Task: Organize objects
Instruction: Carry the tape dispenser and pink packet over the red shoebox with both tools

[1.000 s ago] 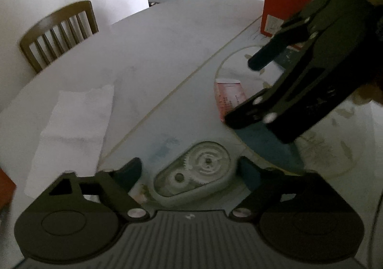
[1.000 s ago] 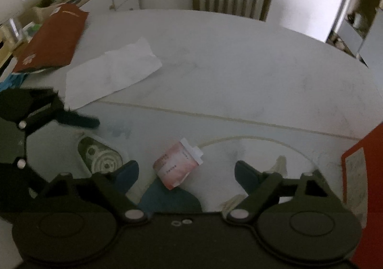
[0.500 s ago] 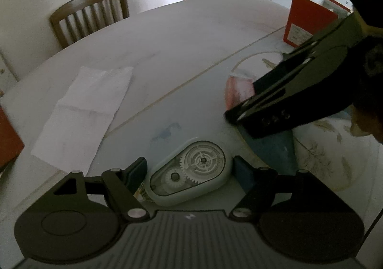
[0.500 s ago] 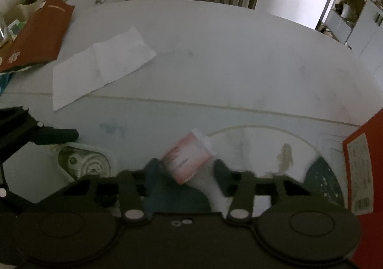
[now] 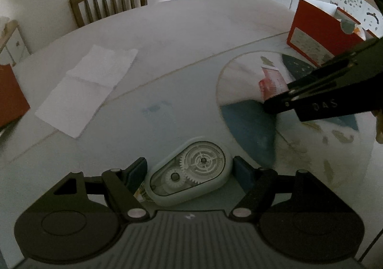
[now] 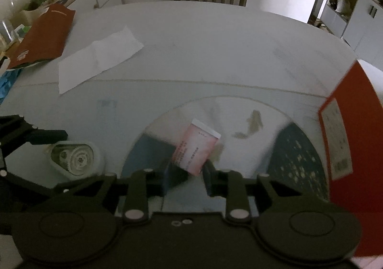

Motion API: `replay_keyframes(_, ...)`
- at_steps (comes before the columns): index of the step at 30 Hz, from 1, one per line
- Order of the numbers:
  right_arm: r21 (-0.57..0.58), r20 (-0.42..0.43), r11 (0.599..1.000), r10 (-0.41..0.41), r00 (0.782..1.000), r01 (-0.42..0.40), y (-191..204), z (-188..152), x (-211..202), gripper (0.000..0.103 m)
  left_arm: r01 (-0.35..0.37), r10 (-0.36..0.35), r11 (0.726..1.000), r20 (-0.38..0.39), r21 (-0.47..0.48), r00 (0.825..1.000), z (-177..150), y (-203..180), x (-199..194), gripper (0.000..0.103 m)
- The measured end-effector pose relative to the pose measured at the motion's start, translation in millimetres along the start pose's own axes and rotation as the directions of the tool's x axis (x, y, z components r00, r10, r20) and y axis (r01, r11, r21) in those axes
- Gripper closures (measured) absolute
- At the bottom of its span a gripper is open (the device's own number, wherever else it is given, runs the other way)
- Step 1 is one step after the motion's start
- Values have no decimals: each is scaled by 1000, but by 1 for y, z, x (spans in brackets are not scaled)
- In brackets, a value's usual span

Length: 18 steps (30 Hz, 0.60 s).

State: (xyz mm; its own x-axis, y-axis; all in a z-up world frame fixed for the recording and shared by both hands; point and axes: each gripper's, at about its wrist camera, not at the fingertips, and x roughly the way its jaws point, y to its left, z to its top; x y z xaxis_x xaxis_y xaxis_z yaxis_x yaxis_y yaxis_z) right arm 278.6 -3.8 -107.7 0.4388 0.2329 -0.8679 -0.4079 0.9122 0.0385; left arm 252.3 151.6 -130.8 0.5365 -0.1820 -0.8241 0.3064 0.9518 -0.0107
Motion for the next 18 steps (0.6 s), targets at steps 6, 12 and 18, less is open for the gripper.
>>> replay_keyframes(6,20,18,1000,10,1000,-10,-11,-19,-24,76,0,0,1000,9,-17,1000,-2,-20,-12,26)
replay_keyframes(12,18,54,1000,22,998,-23,-21,-37,-55,76,-2,3,999,15,-34,1000,0,-40,-26,26)
replay_keyframes(18,34,104,998,47,993,-51,-39,-51,-91,76,5,-3,999,40,-36,999,7,-65,-44,26)
